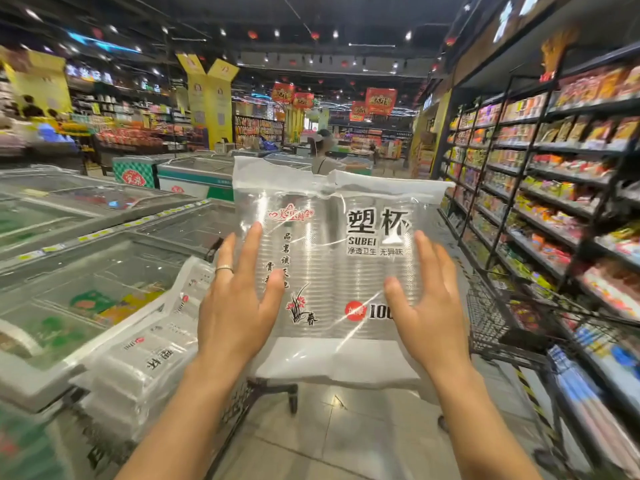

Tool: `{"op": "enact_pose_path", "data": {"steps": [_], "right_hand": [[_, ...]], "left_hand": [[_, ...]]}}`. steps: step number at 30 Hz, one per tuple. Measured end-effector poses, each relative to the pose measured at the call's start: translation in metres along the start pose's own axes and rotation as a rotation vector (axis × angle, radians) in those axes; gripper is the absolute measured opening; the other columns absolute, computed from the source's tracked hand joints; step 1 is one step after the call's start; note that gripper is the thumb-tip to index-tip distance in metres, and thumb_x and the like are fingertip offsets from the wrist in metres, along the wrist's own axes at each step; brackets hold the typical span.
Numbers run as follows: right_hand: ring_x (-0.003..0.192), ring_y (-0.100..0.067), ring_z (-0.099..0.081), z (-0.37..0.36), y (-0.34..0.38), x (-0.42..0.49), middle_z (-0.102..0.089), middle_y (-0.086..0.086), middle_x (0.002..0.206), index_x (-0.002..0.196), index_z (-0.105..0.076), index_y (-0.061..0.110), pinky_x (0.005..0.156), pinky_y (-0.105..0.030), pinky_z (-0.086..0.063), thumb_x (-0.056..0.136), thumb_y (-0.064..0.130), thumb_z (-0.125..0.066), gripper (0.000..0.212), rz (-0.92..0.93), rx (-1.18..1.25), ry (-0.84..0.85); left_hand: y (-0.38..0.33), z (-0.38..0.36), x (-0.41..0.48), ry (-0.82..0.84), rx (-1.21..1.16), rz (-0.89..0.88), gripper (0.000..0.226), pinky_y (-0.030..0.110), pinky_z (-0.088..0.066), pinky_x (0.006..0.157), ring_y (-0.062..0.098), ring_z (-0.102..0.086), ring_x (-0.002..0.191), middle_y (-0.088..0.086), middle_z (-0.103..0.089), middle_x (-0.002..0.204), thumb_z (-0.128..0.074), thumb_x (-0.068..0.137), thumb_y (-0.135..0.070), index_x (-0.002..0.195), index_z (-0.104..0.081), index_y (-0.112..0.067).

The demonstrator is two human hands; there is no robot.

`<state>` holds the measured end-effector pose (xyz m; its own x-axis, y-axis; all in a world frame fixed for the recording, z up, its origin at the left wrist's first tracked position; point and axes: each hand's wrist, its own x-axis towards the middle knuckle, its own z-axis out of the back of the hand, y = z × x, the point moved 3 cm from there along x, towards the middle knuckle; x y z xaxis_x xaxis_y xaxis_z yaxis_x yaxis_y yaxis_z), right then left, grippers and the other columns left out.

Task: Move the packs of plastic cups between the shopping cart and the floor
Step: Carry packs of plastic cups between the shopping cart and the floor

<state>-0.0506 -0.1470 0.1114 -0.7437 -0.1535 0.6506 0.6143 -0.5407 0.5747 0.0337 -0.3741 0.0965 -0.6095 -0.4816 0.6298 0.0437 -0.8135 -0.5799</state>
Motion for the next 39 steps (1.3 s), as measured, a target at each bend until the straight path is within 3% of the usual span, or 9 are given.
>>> {"op": "enact_pose_path", "data": {"steps": [7, 15, 19, 21, 24, 29, 34, 39], "right_hand": [[0.139, -0.005, -0.016, -0.108, -0.002, 0.087, -0.012, 0.007, 0.162, 0.151, -0.017, 0.047, 0.096, -0.027, -0.025, 0.094, 0.036, -0.055, 0.069, 0.008, 0.042, 0.025], [0.136, -0.001, -0.014, -0.218, 0.004, 0.141, -0.01, 0.01, 0.163, 0.151, -0.015, 0.047, 0.098, -0.026, -0.022, 0.094, 0.039, -0.054, 0.069, 0.077, 0.105, 0.144], [0.133, 0.012, -0.012, -0.28, 0.007, 0.163, -0.013, 0.01, 0.162, 0.152, -0.018, 0.045, 0.101, -0.025, -0.021, 0.094, 0.038, -0.056, 0.069, 0.116, 0.168, 0.193], [0.14, 0.006, -0.011, -0.312, 0.005, 0.174, -0.014, 0.009, 0.162, 0.152, -0.018, 0.043, 0.103, -0.025, -0.02, 0.094, 0.037, -0.056, 0.07, 0.135, 0.202, 0.231], [0.146, -0.005, -0.012, -0.365, -0.001, 0.191, -0.014, 0.009, 0.162, 0.153, -0.017, 0.042, 0.106, -0.026, -0.018, 0.095, 0.038, -0.056, 0.07, 0.153, 0.234, 0.32], [0.148, -0.006, -0.009, -0.462, -0.009, 0.226, -0.014, 0.005, 0.162, 0.154, -0.018, 0.036, 0.109, -0.023, -0.012, 0.095, 0.035, -0.056, 0.07, 0.219, 0.338, 0.487], [0.148, -0.009, -0.01, -0.564, -0.009, 0.259, -0.013, 0.005, 0.163, 0.154, -0.016, 0.037, 0.107, -0.026, -0.015, 0.096, 0.036, -0.053, 0.069, 0.266, 0.395, 0.68], [0.149, -0.005, -0.005, -0.653, -0.01, 0.269, -0.01, 0.009, 0.163, 0.154, -0.014, 0.039, 0.109, -0.025, -0.012, 0.097, 0.038, -0.052, 0.069, 0.323, 0.483, 0.869]], "left_hand": [[0.074, -0.031, 0.098, -0.008, 0.032, 0.038, 0.067, 0.048, -0.043, 0.095, 0.037, -0.041, 0.135, 0.007, -0.014, 0.163, -0.035, 0.089, -0.054, 0.152, -0.012, -0.047], [0.153, -0.041, 0.151, -0.053, 0.136, 0.136, 0.064, 0.046, -0.041, 0.098, 0.038, -0.039, 0.136, 0.01, -0.013, 0.163, -0.038, 0.096, -0.052, 0.154, -0.012, -0.043], [0.194, -0.043, 0.167, -0.082, 0.192, 0.229, 0.065, 0.046, -0.038, 0.101, 0.037, -0.036, 0.139, 0.007, -0.008, 0.164, -0.043, 0.099, -0.045, 0.154, -0.01, -0.044], [0.214, -0.045, 0.176, -0.103, 0.231, 0.255, 0.063, 0.047, -0.038, 0.102, 0.035, -0.035, 0.14, 0.006, -0.009, 0.164, -0.041, 0.099, -0.048, 0.154, -0.01, -0.044], [0.244, -0.054, 0.188, -0.129, 0.278, 0.316, 0.063, 0.047, -0.039, 0.102, 0.036, -0.037, 0.138, 0.007, -0.01, 0.164, -0.042, 0.099, -0.047, 0.154, -0.011, -0.045], [0.303, -0.077, 0.208, -0.193, 0.37, 0.42, 0.062, 0.045, -0.035, 0.106, 0.03, -0.029, 0.143, 0.006, -0.01, 0.164, -0.038, 0.099, -0.051, 0.153, -0.007, -0.047], [0.36, -0.1, 0.232, -0.254, 0.447, 0.583, 0.061, 0.048, -0.037, 0.104, 0.028, -0.027, 0.145, 0.005, -0.012, 0.163, -0.036, 0.098, -0.055, 0.151, -0.008, -0.049], [0.405, -0.117, 0.238, -0.262, 0.554, 0.751, 0.071, 0.047, -0.038, 0.103, 0.03, -0.029, 0.144, 0.008, -0.015, 0.163, -0.024, 0.087, -0.065, 0.152, -0.009, -0.045]]}}
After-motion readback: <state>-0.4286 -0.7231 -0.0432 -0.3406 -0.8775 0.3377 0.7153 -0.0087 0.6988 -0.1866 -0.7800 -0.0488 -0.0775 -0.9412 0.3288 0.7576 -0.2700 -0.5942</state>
